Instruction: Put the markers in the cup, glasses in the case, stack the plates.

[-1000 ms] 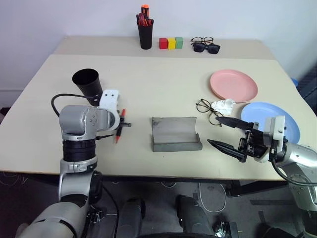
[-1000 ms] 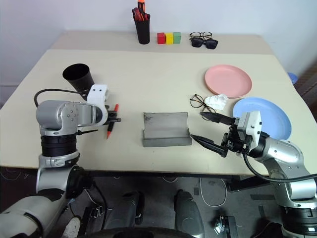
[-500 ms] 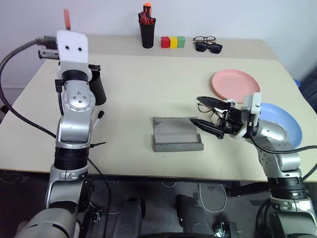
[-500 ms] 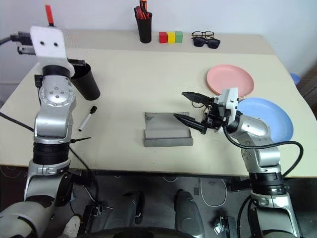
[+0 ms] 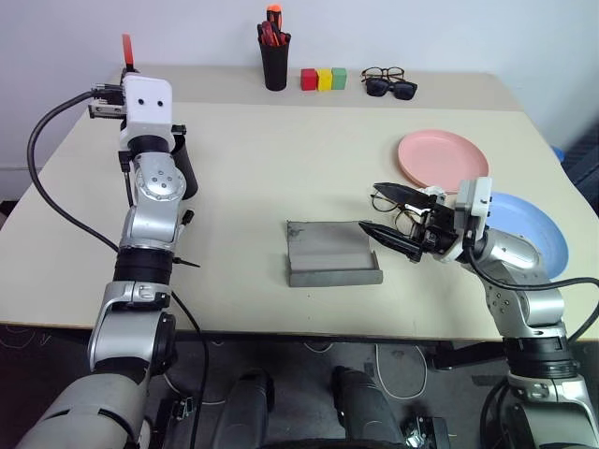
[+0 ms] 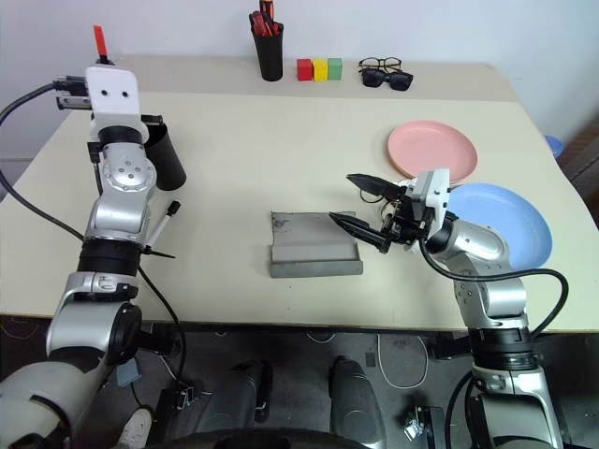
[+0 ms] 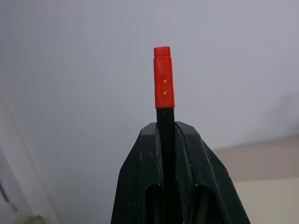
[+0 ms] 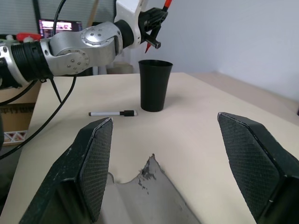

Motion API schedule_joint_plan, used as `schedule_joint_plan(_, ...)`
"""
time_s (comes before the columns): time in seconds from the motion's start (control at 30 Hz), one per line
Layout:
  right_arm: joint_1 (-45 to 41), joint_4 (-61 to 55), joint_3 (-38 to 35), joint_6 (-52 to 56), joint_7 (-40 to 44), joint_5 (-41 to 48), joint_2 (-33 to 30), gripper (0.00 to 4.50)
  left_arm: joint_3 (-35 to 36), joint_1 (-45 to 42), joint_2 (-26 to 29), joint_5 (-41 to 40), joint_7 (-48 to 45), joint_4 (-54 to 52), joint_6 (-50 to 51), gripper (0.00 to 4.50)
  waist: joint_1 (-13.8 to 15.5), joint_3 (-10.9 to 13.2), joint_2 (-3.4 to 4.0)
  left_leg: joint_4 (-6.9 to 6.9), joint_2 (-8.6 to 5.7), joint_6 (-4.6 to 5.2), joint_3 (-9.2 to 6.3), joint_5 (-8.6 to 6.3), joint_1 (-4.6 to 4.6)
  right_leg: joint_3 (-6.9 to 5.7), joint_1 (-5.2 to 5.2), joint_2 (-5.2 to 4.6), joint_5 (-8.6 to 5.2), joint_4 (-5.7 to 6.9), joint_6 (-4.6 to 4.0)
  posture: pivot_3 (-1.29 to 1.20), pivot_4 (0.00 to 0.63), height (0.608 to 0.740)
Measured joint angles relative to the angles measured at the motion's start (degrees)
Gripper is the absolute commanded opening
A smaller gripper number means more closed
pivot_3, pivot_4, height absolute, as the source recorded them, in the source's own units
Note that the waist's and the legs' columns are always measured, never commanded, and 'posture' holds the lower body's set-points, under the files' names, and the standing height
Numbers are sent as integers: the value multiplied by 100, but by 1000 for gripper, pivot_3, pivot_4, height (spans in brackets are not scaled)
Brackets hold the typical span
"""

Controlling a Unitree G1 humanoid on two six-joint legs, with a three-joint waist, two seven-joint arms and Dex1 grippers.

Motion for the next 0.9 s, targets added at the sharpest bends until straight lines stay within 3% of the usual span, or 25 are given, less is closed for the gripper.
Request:
schedule_joint_plan(0.1, 103, -166, -128, 43, -71, 33, -68, 3646, 4, -150, -43, -48, -14, 432, -201, 116, -1, 0, 0, 1, 0, 0, 0, 0, 0, 0, 1, 0, 1, -1, 1, 0, 150, 740)
schedule_joint_plan(0.2, 191, -288, -207, 118, -134, 60, -135, 3646, 5, -146, -155, -83, -26, 641, -372, 1224, 0, 0, 0, 0, 0, 0, 0, 0, 0, 0, 1, 0, 1, -1, 1, 0, 150, 740)
schedule_joint_plan(0.33, 258, -434, -241, 254, -190, 134, -161, 3646, 8, 17, -402, -229, -80, 673, -607, 3175, -4, 0, 0, 0, 0, 0, 0, 0, 0, 0, 1, 0, 1, 0, 1, 0, 150, 740)
schedule_joint_plan(0.5, 329, -493, -342, 362, -225, 161, -236, 3646, 206, 535, -647, -749, -524, 1, -621, 3175, -6, 0, 0, 1, 1, 0, 0, 0, -1, 0, 0, -1, 1, 1, 1, 0, 150, 740)
schedule_joint_plan(0.63, 317, -512, -335, 402, -233, 162, -245, 3646, 287, 1130, -688, -2091, -1783, -2111, 1307, 3175, -12, 0, 1, 0, 2, 0, 0, 0, -1, 1, 1, -1, 1, 2, 0, 0, 150, 740)
schedule_joint_plan(0.77, 365, -523, -351, 417, -238, 162, -257, 3646, 123, 2282, 207, -3127, -3163, -4094, 3104, 3175, -124, -2, 6, -7, 8, 1, -1, -1, 6, 2, -5, 6, -2, 16, -4, 0, 150, 740)
schedule_joint_plan(0.9, 406, -512, -348, 410, -240, 158, -250, 3646, 172, 3150, 1212, -3595, -3979, -5224, 4158, 3175, -175, -1, 6, -1, 8, 1, 2, -1, 8, 4, -2, 6, -13, 13, -24, 0, 150, 740)
